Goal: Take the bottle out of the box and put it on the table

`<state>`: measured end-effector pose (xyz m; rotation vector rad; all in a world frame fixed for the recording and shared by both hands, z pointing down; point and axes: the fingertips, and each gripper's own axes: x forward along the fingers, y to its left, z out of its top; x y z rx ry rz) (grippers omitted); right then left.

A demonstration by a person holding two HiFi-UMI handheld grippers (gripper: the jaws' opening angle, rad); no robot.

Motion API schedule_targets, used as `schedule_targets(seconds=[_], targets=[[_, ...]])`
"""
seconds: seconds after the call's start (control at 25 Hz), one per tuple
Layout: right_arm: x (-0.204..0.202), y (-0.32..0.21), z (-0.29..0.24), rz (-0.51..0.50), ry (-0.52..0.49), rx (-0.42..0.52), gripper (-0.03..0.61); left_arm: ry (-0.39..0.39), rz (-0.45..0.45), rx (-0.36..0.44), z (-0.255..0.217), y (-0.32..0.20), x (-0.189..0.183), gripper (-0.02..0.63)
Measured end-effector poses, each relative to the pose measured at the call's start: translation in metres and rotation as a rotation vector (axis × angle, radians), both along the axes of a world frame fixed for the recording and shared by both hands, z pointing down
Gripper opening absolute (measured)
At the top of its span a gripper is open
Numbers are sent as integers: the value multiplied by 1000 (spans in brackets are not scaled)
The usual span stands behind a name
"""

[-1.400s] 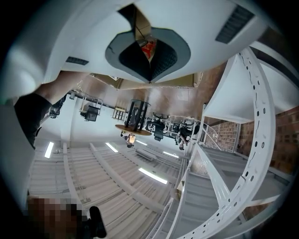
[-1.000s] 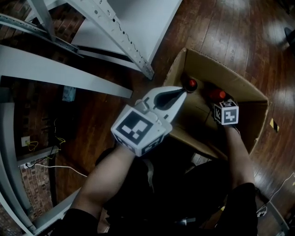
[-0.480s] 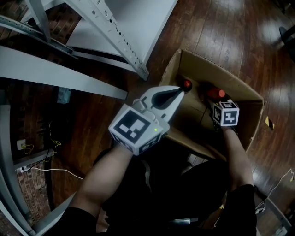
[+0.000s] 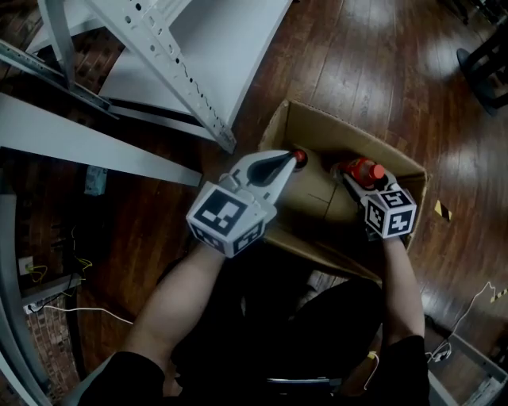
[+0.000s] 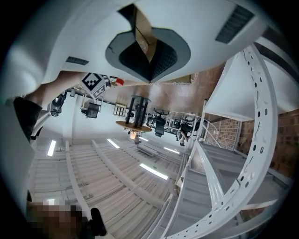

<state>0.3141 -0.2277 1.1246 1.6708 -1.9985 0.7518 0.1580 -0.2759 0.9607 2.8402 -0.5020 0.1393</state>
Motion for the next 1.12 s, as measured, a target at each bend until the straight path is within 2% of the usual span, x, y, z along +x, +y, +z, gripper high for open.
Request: schedule_targets(seconds=[0.12,0.4,0.52,0.6,0.72,0.84,0.92,1.12], targets=[[1,3,-38,7,-10,62,325,25,-25,-3,-1,-10,0,3],[-12,29,-134,-3,-2,236,325,15,-49,20,5,-16,-3,3],[-15,43,-171,-9,-15,318,325,30,-60,52,0,-17,-7,3],[-15,50,-184,-18,-18,353,325,46,-74,63,-3,-16,-11,3],[-17,53,-189,-22,-3,358,325,64,-90,73,-15,-13,-15,3],[-14,52,-205,30,-16,349,322,54,-72,102,-45,-8,-7,3],[-17,52,-227,65,-51,337,321,34,-45,88,-77,-2,-4,3],[-26,63,-320,87,-120,330,318,-23,-19,53,-162,9,4,4]])
